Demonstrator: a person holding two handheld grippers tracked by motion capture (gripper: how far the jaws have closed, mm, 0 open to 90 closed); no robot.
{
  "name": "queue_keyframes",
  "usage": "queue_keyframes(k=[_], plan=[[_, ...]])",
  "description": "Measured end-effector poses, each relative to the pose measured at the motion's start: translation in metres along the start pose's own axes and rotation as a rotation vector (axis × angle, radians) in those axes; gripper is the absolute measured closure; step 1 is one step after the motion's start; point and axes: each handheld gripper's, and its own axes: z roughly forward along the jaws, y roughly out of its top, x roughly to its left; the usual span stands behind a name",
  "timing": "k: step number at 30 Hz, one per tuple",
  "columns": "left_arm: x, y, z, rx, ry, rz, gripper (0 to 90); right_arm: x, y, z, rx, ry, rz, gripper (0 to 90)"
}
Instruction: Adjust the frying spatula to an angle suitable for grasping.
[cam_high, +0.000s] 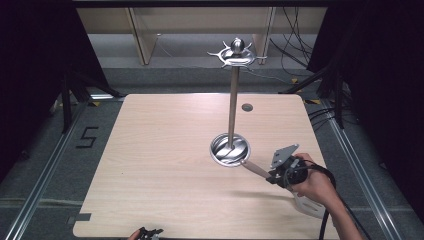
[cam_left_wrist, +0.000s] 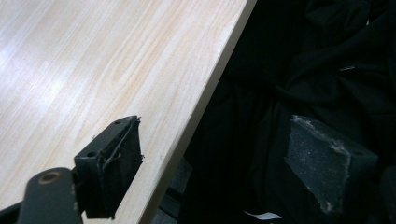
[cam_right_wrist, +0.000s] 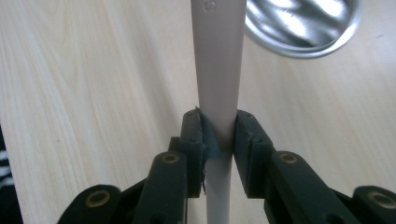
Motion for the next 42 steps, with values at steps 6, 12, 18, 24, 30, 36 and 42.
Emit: queue_keyframes(k=[6,12,18,24,30,36,42], plan=[[-0.003,-0.001,0.003,-0.016,0.061,-0.003,17.5,-0.001,-0.006,-0.024,-0.124,-0.069,0.091,75.5],[-0.003,0.0,0.001,-0.019,0.05,-0.005,17.5,-0.004,-0.009,-0.037,-0.225,-0.096,0.105,75.5],[-0.003,0.0,0.001,-0.019,0.065,-0.005,17.5,-0.009,-0.009,-0.052,-0.378,-0.097,0.159,75.6],[-0.003,0.0,0.001,-0.016,0.06,-0.006,17.5,-0.012,-0.002,-0.058,-0.513,-0.077,0.207,75.6],[-0.002,0.0,0.0,-0.025,0.047,-0.005,17.5,-0.015,0.013,-0.056,-0.556,-0.062,0.195,75.7],[-0.003,0.0,0.0,-0.023,0.044,-0.001,17.5,-0.015,0.03,-0.059,-0.604,-0.036,0.184,75.8],[-0.002,0.0,0.0,-0.027,0.029,-0.006,17.5,-0.016,0.051,-0.069,-0.64,-0.042,0.165,75.8]])
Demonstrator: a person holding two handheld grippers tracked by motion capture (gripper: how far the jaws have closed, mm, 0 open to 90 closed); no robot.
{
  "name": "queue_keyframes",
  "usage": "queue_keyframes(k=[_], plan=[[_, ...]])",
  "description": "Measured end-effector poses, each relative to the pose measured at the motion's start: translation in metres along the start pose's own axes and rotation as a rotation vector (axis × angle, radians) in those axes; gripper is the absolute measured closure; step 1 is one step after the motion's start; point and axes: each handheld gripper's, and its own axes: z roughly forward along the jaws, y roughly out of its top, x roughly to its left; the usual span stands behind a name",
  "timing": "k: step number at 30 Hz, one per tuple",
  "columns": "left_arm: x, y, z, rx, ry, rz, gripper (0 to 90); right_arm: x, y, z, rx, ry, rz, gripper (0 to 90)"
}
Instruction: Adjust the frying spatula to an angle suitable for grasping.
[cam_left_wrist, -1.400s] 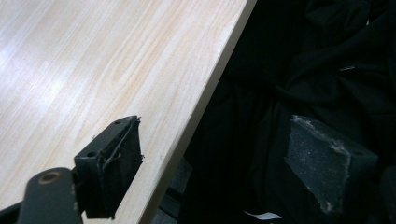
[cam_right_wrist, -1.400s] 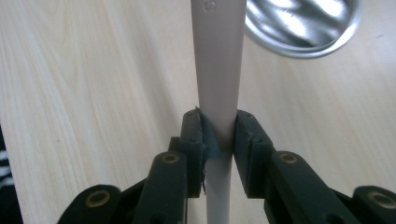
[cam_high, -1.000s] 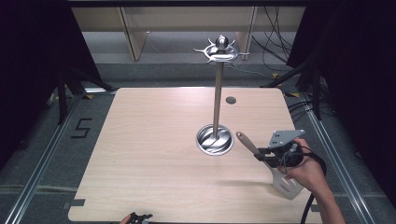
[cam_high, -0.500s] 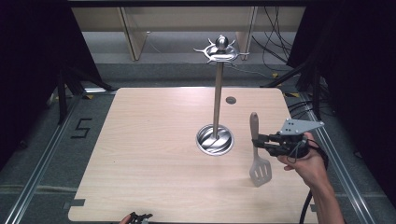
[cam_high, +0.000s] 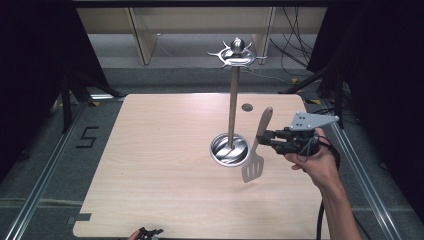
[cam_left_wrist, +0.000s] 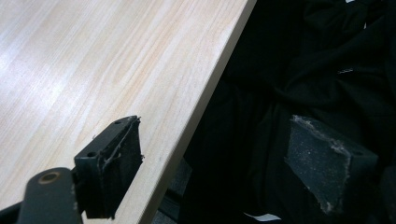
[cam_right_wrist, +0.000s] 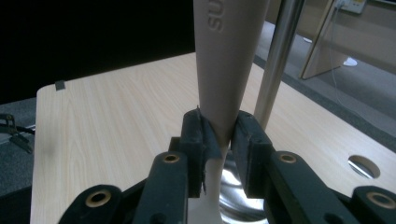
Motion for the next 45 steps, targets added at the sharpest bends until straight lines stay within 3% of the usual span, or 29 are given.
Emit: queue_keyframes(k=[4,14,16,25,27,31,32,33,36,38,40,41,42,43,44,45], plan=[[0.0,0.0,0.0,0.001,-0.002,0.003,17.5,0.0,0.014,0.003,-0.008,0.023,-0.015,75.8],[0.0,0.0,0.0,-0.003,-0.002,0.003,17.5,-0.003,0.041,0.008,0.004,0.006,-0.031,75.8],[-0.001,0.0,0.001,0.004,0.035,0.01,17.5,-0.005,0.045,0.008,0.004,0.001,-0.032,75.8],[0.0,0.0,0.0,0.0,0.011,0.005,17.5,-0.012,0.065,0.011,0.027,-0.012,-0.047,75.7],[0.0,0.0,0.0,0.001,0.012,0.006,17.5,-0.012,0.068,0.013,0.032,-0.015,-0.022,75.8],[0.0,0.001,-0.001,0.004,0.034,0.012,17.5,-0.014,0.077,0.016,0.044,-0.014,-0.03,75.8],[0.0,0.001,-0.001,0.005,0.019,0.006,17.6,-0.015,0.078,0.017,0.025,-0.031,-0.047,75.8],[0.001,0.001,-0.001,0.004,0.004,0.01,17.5,-0.016,0.08,0.017,0.041,-0.023,-0.038,75.8],[-0.001,0.0,-0.001,-0.001,0.04,0.008,17.5,-0.019,0.083,0.019,0.051,-0.028,-0.026,75.8],[0.0,0.001,0.0,0.003,0.011,0.01,17.5,-0.02,0.084,0.02,0.057,-0.028,0.0,75.8],[0.0,0.001,-0.001,0.003,0.01,0.009,17.5,-0.023,0.085,0.022,0.052,-0.04,-0.017,75.8],[0.0,0.001,-0.001,0.005,0.01,0.009,17.6,-0.023,0.085,0.023,0.055,-0.045,-0.001,75.8],[-0.001,0.0,0.001,-0.006,0.031,0.005,17.5,-0.024,0.086,0.023,0.065,-0.04,-0.011,75.8],[-0.001,0.0,0.0,-0.003,0.023,0.007,17.5,-0.023,0.086,0.024,0.075,-0.027,0.008,75.8],[0.0,0.001,0.0,-0.005,0.01,0.007,17.5,-0.025,0.087,0.025,0.076,-0.036,-0.014,75.7],[-0.001,0.0,0.001,-0.004,0.022,0.009,17.5,-0.025,0.087,0.026,0.081,-0.035,-0.01,75.8]])
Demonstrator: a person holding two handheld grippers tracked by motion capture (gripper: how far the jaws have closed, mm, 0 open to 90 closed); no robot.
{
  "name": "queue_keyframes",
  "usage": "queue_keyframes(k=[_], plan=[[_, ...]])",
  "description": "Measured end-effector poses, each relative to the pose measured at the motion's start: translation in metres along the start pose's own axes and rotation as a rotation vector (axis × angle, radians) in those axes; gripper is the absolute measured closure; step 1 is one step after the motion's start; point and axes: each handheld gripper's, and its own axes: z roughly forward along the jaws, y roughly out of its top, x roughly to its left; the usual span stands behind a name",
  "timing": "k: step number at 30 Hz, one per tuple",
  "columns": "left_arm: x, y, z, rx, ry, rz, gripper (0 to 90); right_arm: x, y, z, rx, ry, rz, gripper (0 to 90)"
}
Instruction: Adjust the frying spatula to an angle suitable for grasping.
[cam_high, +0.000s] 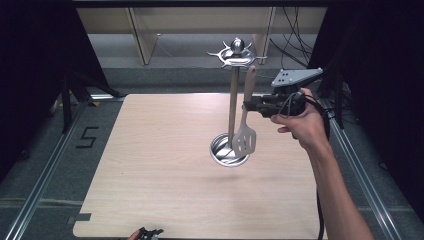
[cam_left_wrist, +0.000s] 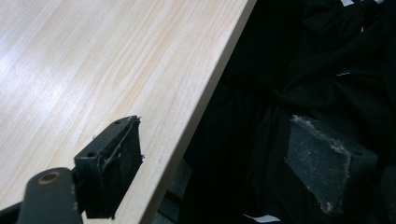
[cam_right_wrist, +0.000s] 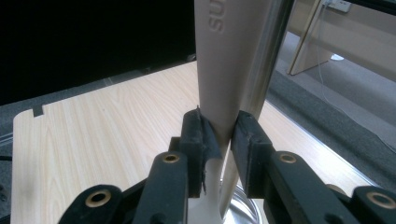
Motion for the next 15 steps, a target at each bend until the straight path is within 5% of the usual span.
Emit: queue_keyframes(k=[12,15], plan=[[0.0,0.0,-0.002,0.009,0.011,0.006,17.5,-0.005,0.001,0.014,0.019,-0.003,0.023,75.7],[-0.001,0.0,-0.001,-0.003,-0.016,-0.006,17.5,-0.006,0.001,0.014,0.016,0.004,0.017,75.7]])
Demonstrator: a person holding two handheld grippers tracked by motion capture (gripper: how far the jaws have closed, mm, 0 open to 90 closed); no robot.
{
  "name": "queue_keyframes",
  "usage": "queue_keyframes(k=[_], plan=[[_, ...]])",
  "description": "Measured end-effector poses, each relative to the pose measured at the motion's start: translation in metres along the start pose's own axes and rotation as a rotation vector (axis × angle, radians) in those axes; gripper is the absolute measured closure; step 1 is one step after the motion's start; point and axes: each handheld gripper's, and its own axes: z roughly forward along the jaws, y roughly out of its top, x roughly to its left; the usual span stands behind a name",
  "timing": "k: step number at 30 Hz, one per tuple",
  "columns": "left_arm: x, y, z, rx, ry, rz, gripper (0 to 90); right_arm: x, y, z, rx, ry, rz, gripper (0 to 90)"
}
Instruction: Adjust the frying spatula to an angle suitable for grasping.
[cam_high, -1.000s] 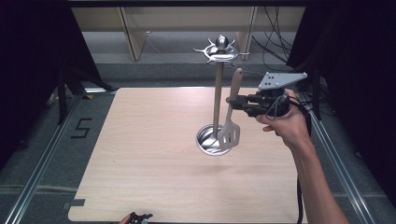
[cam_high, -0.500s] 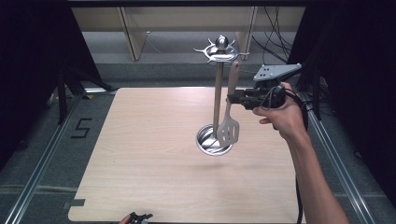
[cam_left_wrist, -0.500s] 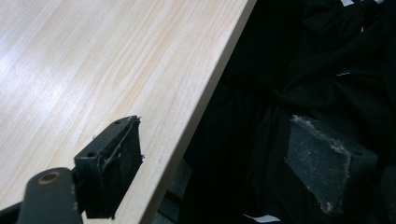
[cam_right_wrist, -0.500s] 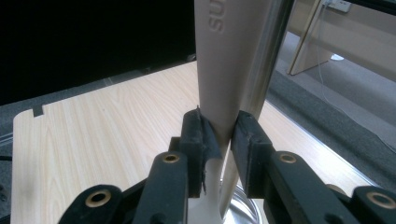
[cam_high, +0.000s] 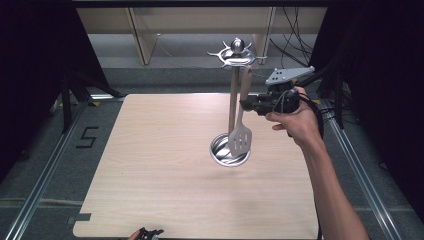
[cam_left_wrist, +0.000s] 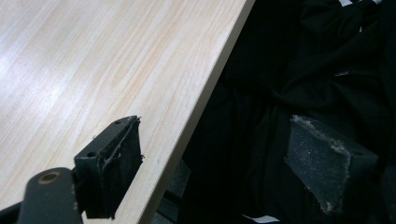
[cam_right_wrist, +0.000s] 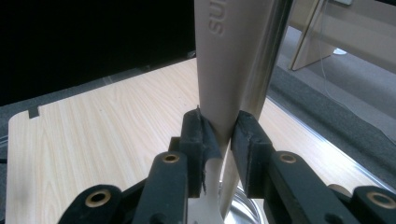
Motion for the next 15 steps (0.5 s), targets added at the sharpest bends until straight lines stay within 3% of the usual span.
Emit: queue_keyframes(k=[3,6,10,13,15], plan=[[0.0001,0.0,-0.0002,0.002,-0.005,0.0,17.5,0.0022,-0.0012,0.0008,-0.011,-0.009,0.025,75.5],[0.0005,-0.0002,-0.0007,-0.004,0.005,0.007,17.5,0.0005,-0.0019,0.0007,-0.019,-0.008,0.009,75.4],[0.0002,0.0,-0.0007,-0.005,0.001,0.003,17.6,0.0009,-0.0053,-0.0016,-0.024,-0.011,0.031,74.2],[0.0004,-0.0002,-0.0007,-0.004,0.003,0.004,17.5,0.0011,-0.0074,-0.0039,-0.065,-0.041,0.023,68.2],[0.0007,-0.0002,-0.0005,-0.007,0.009,0.007,17.5,0.0025,-0.009,-0.0068,-0.059,-0.045,0.022,64.5]])
